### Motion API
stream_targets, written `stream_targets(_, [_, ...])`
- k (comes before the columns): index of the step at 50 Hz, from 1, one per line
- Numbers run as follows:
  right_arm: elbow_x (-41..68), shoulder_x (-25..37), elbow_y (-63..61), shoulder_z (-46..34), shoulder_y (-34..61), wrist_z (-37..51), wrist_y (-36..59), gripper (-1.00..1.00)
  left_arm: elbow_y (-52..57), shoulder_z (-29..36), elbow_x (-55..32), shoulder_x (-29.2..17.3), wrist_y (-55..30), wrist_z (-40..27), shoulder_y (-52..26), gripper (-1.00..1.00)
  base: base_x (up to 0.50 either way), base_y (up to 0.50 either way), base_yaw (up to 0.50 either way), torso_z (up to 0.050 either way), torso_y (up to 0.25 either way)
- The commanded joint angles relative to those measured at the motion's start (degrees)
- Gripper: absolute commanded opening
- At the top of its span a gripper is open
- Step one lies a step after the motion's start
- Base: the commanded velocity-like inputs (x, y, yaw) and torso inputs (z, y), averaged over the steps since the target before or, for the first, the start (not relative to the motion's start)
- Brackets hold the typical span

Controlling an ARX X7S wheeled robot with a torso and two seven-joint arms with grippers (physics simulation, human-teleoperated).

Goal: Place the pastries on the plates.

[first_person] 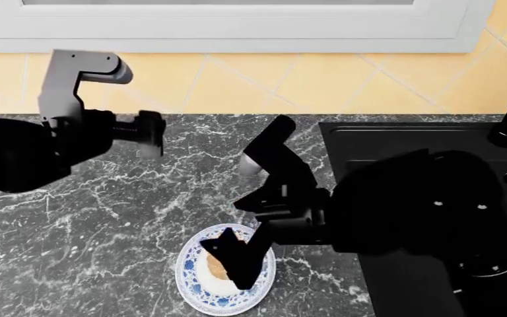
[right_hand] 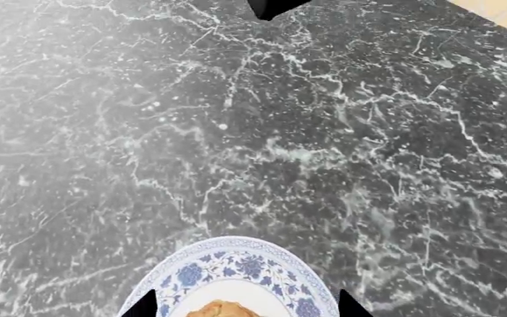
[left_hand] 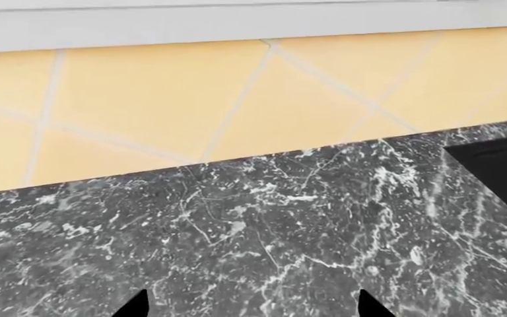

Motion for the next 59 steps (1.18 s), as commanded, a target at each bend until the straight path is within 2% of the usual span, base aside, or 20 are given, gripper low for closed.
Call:
stream_targets(1, [1.92,0.40,0.70,3.18,4.13,0.56,-1.25,1.00,0.80,-0.68,-0.93,-0.55,-0.40,-0.88,-0.76,1.00,0.00,0.00,0.00,0.000,0.000])
stream_targets(9, [3.21,2.09,3.45,7.66,7.32,3.40,-3.30,1.00,0.86,-0.73,-1.11,-0.53,-1.15,-1.14,-1.97,1.00,0.00,0.00,0.00,0.000,0.000])
stream_targets(13, [-3.37,4.15,5.50,7.80,8.28,5.13,-6.65,1.00,1.04,-0.87,-1.31,-0.62,-1.62,-1.27,-2.84,1.00,0.00,0.00,0.00,0.000,0.000])
stream_targets(19, [-6.96,4.60,11.08,11.79,8.77,9.09,-12.14,1.00,1.09,-1.04,-1.31,0.06,-1.75,-2.36,-3.89,1.00,0.00,0.00,0.00,0.000,0.000])
stream_targets(23, [-8.40,5.43,13.16,11.97,10.74,9.21,-12.48,1.00,-1.39,-0.55,1.44,0.56,-1.00,-2.54,-5.44,1.00,0.00,0.00,0.00,0.000,0.000])
stream_targets(29, [-14.70,5.27,20.67,9.24,16.74,6.83,-14.11,1.00,-7.20,-1.06,2.10,3.61,-2.38,-2.71,-12.06,1.00,0.00,0.00,0.00,0.000,0.000])
stream_targets(33, [-15.55,4.75,23.79,9.26,18.51,8.02,-13.70,1.00,-7.09,0.25,3.05,3.86,-3.77,-1.91,-13.12,1.00,0.00,0.00,0.00,0.000,0.000])
stream_targets(35, [-17.31,3.89,26.47,8.45,21.19,6.98,-14.58,1.00,-11.05,0.05,3.93,5.51,-3.75,-2.39,-15.86,1.00,0.00,0.00,0.00,0.000,0.000])
stream_targets(40, [-20.51,2.94,30.34,5.92,24.86,3.83,-15.93,1.00,-12.53,0.50,4.18,7.27,-4.80,-2.12,-18.21,1.00,0.00,0.00,0.00,0.000,0.000])
stream_targets(45, [-22.32,2.45,33.47,5.05,28.19,2.45,-16.67,1.00,-16.61,1.60,6.07,9.73,-6.09,0.71,-23.88,1.00,0.00,0.00,0.00,0.000,0.000])
stream_targets(59, [-27.48,0.31,40.78,1.45,34.08,-2.79,-20.71,1.00,-23.81,3.10,9.27,13.00,-5.43,5.33,-29.26,1.00,0.00,0.00,0.00,0.000,0.000])
